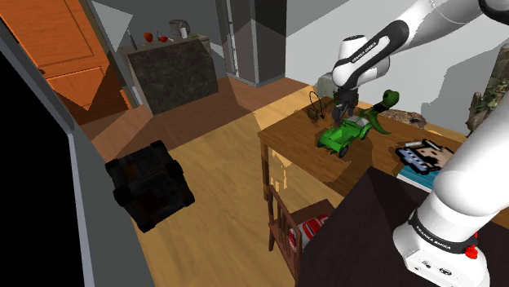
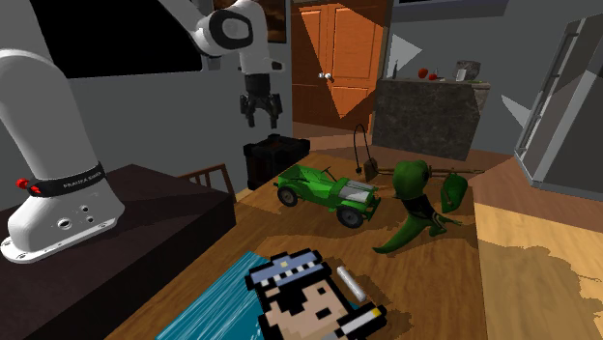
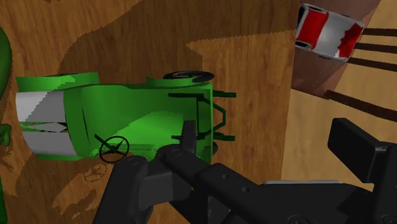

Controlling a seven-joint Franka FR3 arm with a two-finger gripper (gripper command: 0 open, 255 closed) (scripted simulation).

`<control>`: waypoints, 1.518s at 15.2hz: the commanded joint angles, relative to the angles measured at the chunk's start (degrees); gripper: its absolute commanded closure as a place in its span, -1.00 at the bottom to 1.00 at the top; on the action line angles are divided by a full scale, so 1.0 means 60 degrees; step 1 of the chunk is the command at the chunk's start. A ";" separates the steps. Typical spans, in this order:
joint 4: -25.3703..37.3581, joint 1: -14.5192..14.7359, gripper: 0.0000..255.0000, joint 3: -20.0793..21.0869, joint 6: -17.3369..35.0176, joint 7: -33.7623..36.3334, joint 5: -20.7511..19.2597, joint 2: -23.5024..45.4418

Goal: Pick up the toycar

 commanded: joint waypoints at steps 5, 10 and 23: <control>0.1389 -0.0490 -1.00 -0.0302 0.1049 -0.0694 0.0606 0.2081; 0.2793 -0.1064 -1.00 -0.0289 0.1559 -0.1232 0.1230 0.3730; 0.5163 -0.2085 -1.00 0.0035 0.2279 -0.1748 0.2012 0.6462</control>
